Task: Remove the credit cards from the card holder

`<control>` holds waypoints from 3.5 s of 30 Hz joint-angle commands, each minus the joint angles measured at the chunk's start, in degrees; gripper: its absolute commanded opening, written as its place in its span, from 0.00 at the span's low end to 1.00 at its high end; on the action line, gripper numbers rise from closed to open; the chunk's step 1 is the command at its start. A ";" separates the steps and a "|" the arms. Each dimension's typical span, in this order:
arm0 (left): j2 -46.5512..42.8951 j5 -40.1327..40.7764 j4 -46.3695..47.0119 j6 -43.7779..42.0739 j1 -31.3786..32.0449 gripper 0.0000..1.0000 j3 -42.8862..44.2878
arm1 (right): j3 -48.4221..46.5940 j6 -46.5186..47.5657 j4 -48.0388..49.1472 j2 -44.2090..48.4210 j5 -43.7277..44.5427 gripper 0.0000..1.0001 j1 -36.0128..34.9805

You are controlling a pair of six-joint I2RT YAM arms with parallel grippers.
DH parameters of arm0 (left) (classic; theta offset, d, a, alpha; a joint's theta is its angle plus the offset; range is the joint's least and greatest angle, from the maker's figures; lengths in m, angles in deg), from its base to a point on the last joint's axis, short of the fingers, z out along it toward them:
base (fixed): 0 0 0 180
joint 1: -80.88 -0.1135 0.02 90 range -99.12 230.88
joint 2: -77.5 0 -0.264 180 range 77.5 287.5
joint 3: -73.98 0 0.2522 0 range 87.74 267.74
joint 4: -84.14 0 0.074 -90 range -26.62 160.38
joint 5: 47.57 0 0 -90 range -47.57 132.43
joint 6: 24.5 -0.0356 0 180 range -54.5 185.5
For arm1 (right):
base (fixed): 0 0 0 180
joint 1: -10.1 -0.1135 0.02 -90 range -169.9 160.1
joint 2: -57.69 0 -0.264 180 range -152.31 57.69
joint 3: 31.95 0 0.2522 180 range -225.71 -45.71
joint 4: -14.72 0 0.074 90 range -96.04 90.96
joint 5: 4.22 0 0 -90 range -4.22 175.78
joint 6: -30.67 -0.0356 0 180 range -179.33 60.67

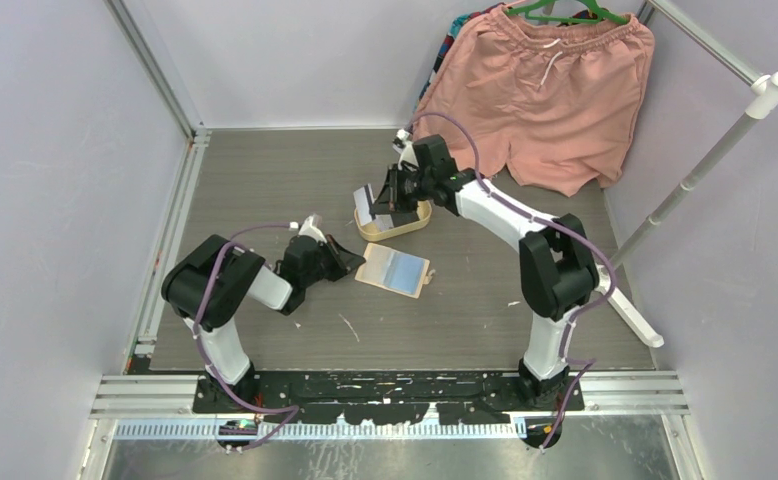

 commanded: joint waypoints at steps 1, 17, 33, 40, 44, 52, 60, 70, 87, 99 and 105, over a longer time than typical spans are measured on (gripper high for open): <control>6.07 -0.32 -23.85 -4.44 1.41 0.00 -5.39 | -6.93 5.77 -7.04 -3.73 -3.29 0.01 0.18; 6.55 -0.66 -22.88 -4.55 1.38 0.00 -5.54 | -2.34 1.65 2.71 -10.28 -3.81 0.01 4.44; 7.39 -0.88 -23.06 -4.55 1.41 0.00 -4.92 | -7.19 1.05 1.20 -16.64 -6.27 0.01 5.73; 7.85 -1.06 -23.23 -4.55 1.41 0.00 -4.54 | -8.53 1.90 -1.58 -17.84 -4.98 0.05 5.69; 8.16 -1.19 -23.32 -4.64 1.37 0.00 -4.37 | -9.35 2.77 -3.77 -17.57 -2.81 0.25 5.68; 8.38 -1.27 -23.74 -4.64 1.41 0.00 -3.95 | -11.90 6.70 -9.67 -15.46 2.93 0.42 5.71; 5.33 -0.64 -25.25 -4.56 1.41 0.00 -4.85 | -11.24 7.67 -11.50 -6.57 10.33 0.47 5.70; -1.45 -2.65 -22.71 0.02 1.58 0.00 -8.97 | 7.12 2.25 -5.54 10.22 24.18 0.57 -3.47; -10.87 -0.50 -25.09 4.23 4.29 0.00 -11.66 | 2.34 -4.67 -11.87 -2.07 40.48 0.62 -20.79; -10.51 0.48 -23.97 4.26 4.26 0.00 -12.29 | -2.13 -4.21 -19.94 -6.73 48.15 0.63 -25.53; -9.31 0.48 -22.41 4.63 4.23 0.00 -12.60 | -0.64 -5.05 -20.40 -6.88 48.68 0.63 -25.62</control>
